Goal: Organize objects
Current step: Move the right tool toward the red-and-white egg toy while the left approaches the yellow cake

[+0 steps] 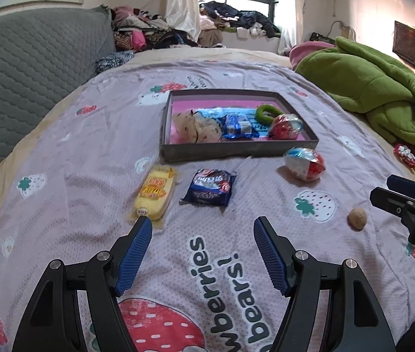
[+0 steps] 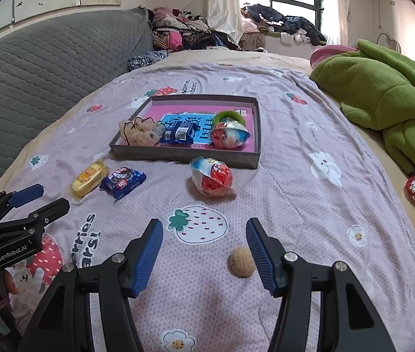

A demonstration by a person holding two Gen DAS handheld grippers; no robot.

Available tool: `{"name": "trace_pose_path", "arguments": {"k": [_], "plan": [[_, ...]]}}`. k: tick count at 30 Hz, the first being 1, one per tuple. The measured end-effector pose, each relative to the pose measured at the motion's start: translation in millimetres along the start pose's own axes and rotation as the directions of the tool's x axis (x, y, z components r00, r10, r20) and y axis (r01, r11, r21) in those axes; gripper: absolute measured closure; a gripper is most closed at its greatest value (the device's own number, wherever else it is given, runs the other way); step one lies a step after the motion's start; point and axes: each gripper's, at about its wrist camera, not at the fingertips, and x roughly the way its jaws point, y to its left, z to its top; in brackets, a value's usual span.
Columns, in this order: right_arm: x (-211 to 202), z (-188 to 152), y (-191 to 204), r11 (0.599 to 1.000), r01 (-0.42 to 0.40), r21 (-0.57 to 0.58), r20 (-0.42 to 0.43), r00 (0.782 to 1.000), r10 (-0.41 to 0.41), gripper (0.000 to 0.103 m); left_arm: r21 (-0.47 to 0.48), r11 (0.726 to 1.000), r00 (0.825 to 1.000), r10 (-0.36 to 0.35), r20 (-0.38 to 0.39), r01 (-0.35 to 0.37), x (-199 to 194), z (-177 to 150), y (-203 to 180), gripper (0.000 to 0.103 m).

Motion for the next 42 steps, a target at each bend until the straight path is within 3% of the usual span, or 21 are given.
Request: {"name": "trace_pose_path", "arguments": {"k": [17, 42], "plan": [[59, 10, 1, 1.000, 0.003, -0.026, -0.063, 0.998, -0.004, 0.045, -0.059, 0.998, 0.998, 0.012, -0.064, -0.016, 42, -5, 30, 0.030], [110, 37, -8, 0.999, 0.005, -0.041, -0.096, 0.995, -0.009, 0.045, -0.048, 0.996, 0.993, 0.067, -0.102, -0.072, 92, 14, 57, 0.030]]}}
